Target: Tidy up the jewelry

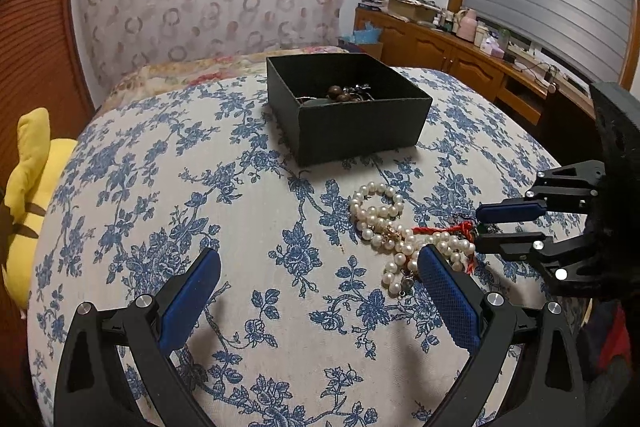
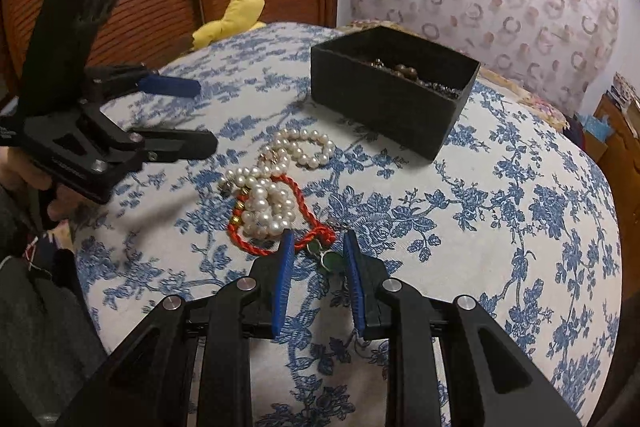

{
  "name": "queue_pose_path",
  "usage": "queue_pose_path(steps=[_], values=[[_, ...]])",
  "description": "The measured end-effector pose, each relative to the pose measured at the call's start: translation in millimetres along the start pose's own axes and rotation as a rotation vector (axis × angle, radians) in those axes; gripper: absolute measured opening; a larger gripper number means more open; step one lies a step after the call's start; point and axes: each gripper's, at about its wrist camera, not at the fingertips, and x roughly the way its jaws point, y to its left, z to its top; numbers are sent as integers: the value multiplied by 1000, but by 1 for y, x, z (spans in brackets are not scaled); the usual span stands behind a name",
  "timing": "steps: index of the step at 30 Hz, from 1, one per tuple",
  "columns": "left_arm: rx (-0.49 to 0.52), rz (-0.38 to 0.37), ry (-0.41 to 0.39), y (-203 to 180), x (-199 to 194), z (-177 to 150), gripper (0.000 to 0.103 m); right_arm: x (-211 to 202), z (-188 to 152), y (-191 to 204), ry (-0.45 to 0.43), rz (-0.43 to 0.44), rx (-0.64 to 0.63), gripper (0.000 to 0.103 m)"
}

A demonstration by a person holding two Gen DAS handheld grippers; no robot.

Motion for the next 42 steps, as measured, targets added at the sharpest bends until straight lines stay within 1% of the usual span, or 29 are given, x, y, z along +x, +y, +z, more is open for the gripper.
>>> queue_pose_path(steps=[4,9,11,13,16,22,24,30,31,32,33,35,36,38,40,42], values=[[0,-1,1,1,0,0,95,0,-3,-2,16,11,-14,27],[-7,-5,6,0,1,-1,95,-1,-4,2,30,0,-50,27],[-8,-8,6,-1,1,-2,95,0,-4,1,29,-28,-54,7],[-8,-12,6,-4,1,-2,95,-1,-4,-3,26,-32,-42,7],[-2,-14,6,-6,1,-2,95,-8,-5,-9,-5,-54,-20,7],[-2,-16,8,-7,1,-2,95,-34,-7,-34,-89,-112,69,7],[-8,-21,6,-8,0,-2,95,-43,-8,-40,-118,-148,93,7],[-41,-62,4,-3,3,7,95,-41,-15,-49,-131,-170,139,7],[-46,-69,5,-2,5,9,92,-39,-17,-50,-130,-168,150,7],[-52,-85,11,-2,7,13,85,-36,-18,-49,-128,-164,156,7],[-56,-96,19,-2,10,16,83,-34,-20,-49,-126,-160,162,7],[-69,-125,38,-2,18,22,70,-28,-23,-47,-118,-152,168,7],[-73,-135,47,-2,21,24,67,-26,-24,-46,-115,-150,170,7],[-91,-151,77,-1,31,28,51,-23,-26,-46,-106,-141,178,7],[-93,-159,97,-3,38,32,42,-25,-27,-47,-118,-141,185,7],[-93,-161,113,-5,45,35,38,-25,-27,-49,-116,-134,197,7]])
